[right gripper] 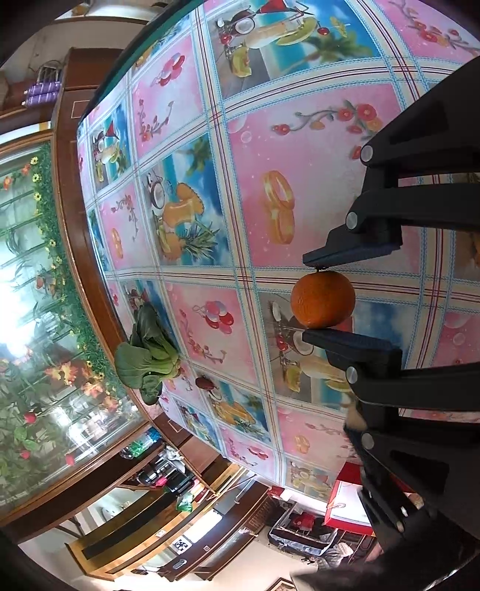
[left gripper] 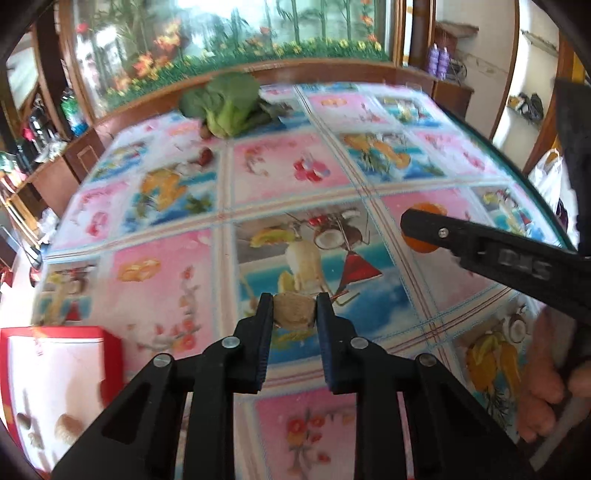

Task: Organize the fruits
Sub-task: 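Carry the chunk and orange into the tray and open both tools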

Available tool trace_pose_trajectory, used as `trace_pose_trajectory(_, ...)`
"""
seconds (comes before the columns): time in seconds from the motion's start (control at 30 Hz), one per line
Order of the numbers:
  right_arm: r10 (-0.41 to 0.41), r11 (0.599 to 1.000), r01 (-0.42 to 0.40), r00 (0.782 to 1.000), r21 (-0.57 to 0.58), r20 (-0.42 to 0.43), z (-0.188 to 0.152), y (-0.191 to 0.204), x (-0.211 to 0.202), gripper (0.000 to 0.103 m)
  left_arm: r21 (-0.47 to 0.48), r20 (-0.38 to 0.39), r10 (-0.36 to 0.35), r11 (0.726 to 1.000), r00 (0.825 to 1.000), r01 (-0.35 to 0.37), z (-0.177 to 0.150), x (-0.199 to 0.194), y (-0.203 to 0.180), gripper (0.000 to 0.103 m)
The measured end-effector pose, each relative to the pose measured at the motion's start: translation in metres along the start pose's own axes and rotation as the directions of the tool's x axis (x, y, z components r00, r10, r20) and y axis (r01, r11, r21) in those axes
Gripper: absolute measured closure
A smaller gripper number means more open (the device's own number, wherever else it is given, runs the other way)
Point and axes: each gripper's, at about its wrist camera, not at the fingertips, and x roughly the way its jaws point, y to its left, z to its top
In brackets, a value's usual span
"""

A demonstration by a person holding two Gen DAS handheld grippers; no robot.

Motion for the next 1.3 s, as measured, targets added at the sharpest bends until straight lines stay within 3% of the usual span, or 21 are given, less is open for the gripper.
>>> trace_pose_trajectory(0.17, 0.002, 1.000, -0.002, 0.999, 0.002, 0.054, 0.000, -0.003, -0.006, 0.070, -0.062, 0.075, 0.043, 0.997, 0.996, -0.038, -0.016, -0.048, 0.027, 0.078)
trace_pose_trajectory(0.27, -0.002, 1.000, 0.001, 0.994, 0.004, 0.106, 0.000, -0.005, -0.010, 0.070, -0.110, 0.109, 0.106, 0.989, 0.988, -0.094, -0.029, -0.073, 0.050, 0.078)
trace_pose_trajectory(0.43, -0.038, 0.999, 0.034, 0.979, 0.021, 0.199, -0.001, -0.013, -0.016, 0.070, -0.206, 0.149, 0.217, 0.961, 0.965, -0.184, -0.058, -0.112, 0.097, 0.078)
trace_pose_trajectory(0.63, -0.083, 0.995, 0.071, 0.972, 0.065, 0.218, -0.013, -0.006, -0.023, 0.070, -0.278, 0.172, 0.294, 0.930, 0.940, -0.240, -0.088, -0.139, 0.142, 0.078)
trace_pose_trajectory(0.77, -0.021, 1.000, 0.022, 0.969, 0.000, 0.246, -0.034, 0.037, -0.038, 0.070, -0.325, 0.158, 0.311, 0.913, 0.937, -0.248, -0.105, -0.144, 0.171, 0.078)
trace_pose_trajectory(0.93, 0.141, 0.985, -0.118, 0.969, -0.125, 0.202, -0.067, 0.115, -0.038, 0.070, -0.371, 0.143, 0.324, 0.894, 0.935, -0.253, -0.126, -0.149, 0.195, 0.078)
trace_pose_trajectory(1.1, 0.269, 0.930, -0.232, 0.958, -0.283, 0.099, -0.098, 0.197, -0.034, 0.070, -0.410, 0.134, 0.347, 0.872, 0.928, -0.266, -0.142, -0.156, 0.215, 0.078)
trace_pose_trajectory(1.3, 0.335, 0.877, -0.299, 0.942, -0.377, 0.033, -0.121, 0.247, -0.035, 0.070, -0.445, 0.126, 0.369, 0.850, 0.921, -0.280, -0.156, -0.162, 0.234, 0.078)
